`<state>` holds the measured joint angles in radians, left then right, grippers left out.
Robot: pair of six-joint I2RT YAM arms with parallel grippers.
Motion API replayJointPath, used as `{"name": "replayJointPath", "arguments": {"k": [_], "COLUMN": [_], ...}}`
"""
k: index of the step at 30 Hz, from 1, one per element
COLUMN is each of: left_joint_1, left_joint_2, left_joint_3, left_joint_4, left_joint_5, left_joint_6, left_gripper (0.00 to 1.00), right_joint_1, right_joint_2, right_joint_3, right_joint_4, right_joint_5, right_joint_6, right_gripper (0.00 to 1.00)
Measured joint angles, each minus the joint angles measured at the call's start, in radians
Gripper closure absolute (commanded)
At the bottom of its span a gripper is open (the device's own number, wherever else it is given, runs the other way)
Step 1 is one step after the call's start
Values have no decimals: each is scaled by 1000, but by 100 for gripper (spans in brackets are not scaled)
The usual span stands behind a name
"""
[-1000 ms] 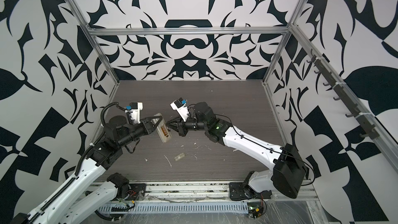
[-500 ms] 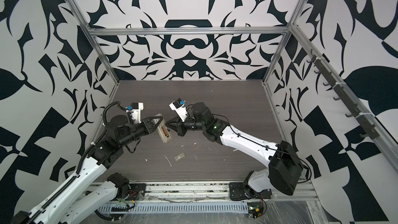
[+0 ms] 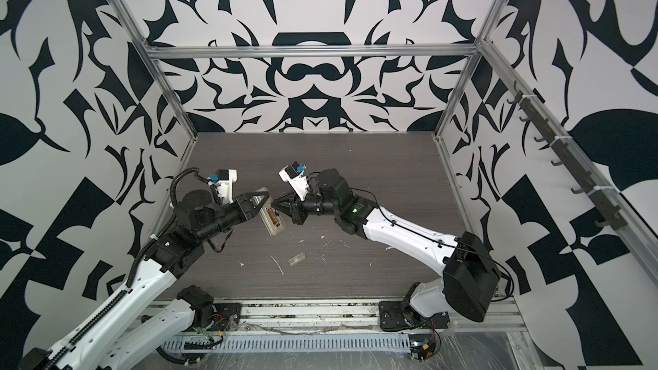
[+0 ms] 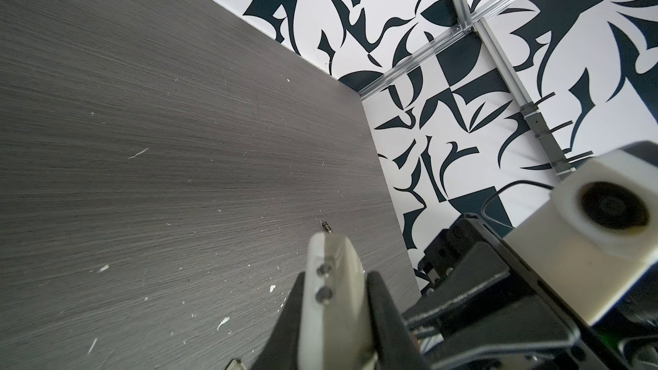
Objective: Load the batteries into the remote control
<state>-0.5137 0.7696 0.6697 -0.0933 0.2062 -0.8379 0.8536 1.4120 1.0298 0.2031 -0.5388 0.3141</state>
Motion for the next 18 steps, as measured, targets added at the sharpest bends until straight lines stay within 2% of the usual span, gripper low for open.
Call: {"name": "replayJointPath", "arguments": {"k": [18], "left_joint_1": [0], "left_joint_2": [0], "left_joint_3": [0], "left_joint_4": [6], "left_joint_5": [-1], "left_joint_6": [-1], "left_gripper": [100], "right_joint_1": [5], "right_joint_2": [28], "right_joint_3": [0], "right_joint_4": [11], "right_joint_5": [-3], "right_joint_6": [-8], "right_gripper": [100]}}
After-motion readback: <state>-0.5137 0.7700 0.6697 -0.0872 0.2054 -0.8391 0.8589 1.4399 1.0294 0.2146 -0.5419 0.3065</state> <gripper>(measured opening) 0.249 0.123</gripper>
